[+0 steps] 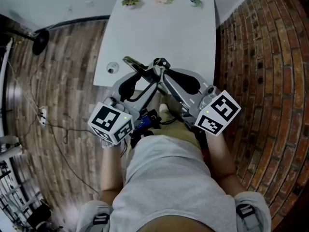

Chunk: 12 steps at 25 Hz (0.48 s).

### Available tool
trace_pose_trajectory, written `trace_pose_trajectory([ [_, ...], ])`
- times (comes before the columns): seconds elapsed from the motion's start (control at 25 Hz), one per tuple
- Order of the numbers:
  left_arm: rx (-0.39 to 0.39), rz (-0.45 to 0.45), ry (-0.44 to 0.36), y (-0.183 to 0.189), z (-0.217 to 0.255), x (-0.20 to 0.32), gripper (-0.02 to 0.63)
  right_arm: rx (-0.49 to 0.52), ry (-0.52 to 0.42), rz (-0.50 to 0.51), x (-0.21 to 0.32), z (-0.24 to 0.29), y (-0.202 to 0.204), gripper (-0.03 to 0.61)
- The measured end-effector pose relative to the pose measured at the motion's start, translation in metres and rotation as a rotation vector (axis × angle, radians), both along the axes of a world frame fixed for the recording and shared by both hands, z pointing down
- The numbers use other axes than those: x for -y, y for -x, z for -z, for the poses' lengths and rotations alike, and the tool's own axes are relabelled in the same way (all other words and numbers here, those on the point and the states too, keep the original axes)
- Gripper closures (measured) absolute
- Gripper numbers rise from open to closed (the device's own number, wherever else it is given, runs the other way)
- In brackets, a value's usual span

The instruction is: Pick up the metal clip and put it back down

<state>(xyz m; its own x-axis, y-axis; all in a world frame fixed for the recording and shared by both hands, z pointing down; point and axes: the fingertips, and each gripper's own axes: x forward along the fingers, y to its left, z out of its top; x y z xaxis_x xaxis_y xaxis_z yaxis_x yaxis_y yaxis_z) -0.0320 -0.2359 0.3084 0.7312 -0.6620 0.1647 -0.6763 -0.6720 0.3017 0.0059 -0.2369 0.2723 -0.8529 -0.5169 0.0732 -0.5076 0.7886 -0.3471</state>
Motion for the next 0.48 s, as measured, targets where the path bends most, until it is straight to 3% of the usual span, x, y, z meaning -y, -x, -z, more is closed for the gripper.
trace_pose_trajectory([
  [0.48,0.021,0.0,0.093,-0.007,-0.037,0.03,0.39,0.019,0.124,-0.006,0.031,-0.035,-0.007,0.551],
])
